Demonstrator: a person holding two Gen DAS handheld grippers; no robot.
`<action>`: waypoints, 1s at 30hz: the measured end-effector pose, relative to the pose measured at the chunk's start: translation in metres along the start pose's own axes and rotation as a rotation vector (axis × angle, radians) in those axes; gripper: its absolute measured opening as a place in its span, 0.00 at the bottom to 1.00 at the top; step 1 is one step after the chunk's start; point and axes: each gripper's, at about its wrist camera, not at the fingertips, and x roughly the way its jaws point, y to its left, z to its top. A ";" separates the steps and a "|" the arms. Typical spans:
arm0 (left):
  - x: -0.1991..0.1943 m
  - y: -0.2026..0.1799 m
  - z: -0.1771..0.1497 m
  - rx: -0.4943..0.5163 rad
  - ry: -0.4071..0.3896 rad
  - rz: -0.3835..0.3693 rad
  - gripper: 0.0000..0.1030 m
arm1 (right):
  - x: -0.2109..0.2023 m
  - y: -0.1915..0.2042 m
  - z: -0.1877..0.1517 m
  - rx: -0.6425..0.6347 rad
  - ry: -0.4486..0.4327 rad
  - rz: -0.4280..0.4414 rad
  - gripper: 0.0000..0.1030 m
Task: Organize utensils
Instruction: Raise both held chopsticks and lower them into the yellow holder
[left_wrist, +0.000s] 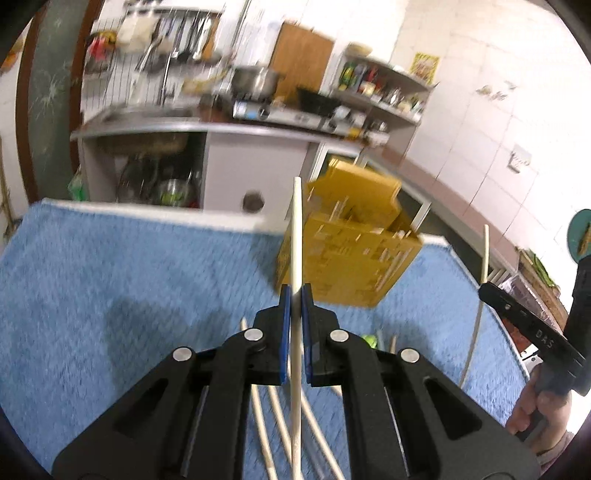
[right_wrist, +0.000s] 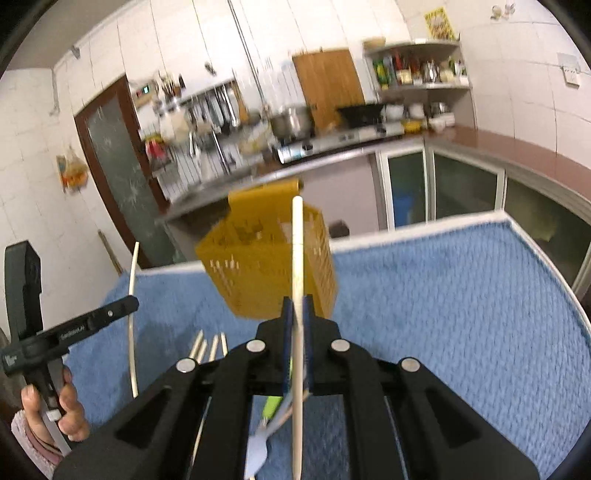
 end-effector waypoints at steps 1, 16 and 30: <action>-0.001 -0.002 0.003 0.006 -0.017 -0.007 0.04 | 0.001 0.000 0.003 0.004 -0.021 0.007 0.06; 0.010 -0.048 0.101 0.119 -0.319 -0.081 0.04 | 0.015 0.033 0.084 -0.052 -0.415 0.039 0.06; 0.089 -0.056 0.148 0.200 -0.467 0.007 0.04 | 0.066 0.036 0.102 -0.121 -0.502 0.004 0.06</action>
